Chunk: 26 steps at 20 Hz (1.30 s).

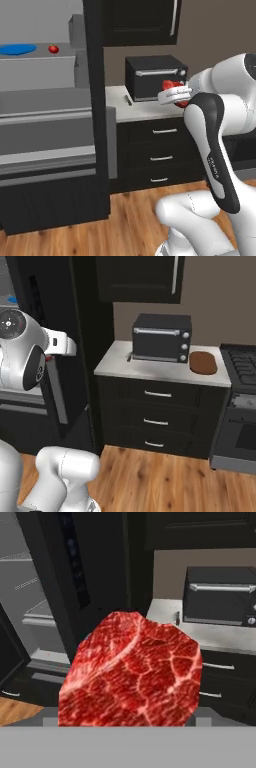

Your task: Retrieve the steak from the fridge and place it on the cutting board.

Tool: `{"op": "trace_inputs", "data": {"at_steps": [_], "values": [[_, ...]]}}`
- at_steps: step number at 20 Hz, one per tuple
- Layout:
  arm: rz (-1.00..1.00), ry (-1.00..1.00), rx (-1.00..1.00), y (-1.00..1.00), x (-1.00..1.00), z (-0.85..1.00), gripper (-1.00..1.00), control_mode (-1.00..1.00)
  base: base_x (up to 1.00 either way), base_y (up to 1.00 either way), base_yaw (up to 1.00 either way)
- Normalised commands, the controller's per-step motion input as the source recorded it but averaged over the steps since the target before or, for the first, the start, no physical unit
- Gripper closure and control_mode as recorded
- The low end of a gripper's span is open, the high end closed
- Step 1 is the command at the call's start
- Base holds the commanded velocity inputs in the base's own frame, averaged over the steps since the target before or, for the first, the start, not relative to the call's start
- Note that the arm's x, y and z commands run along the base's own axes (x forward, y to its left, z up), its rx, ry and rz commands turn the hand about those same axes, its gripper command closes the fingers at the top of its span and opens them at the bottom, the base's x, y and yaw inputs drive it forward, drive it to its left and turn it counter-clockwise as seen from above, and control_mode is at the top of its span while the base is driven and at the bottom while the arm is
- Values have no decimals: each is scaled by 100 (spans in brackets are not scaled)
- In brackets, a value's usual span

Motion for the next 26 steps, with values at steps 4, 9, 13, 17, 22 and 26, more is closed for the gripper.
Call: {"op": "trace_inputs", "data": {"at_steps": [4,9,13,17,22,26], "values": [[0,0,0,0,0,0,100,100,-8,-74,0],[0,0,0,0,0,0,100,100,-6,-71,0],[0,0,0,0,0,0,100,100,-2,-66,0],[0,0,0,0,0,0,100,100,0,-64,0],[0,0,0,0,0,0,100,100,0,-69,0],[0,0,0,0,0,0,100,100,0,-72,0]]}}
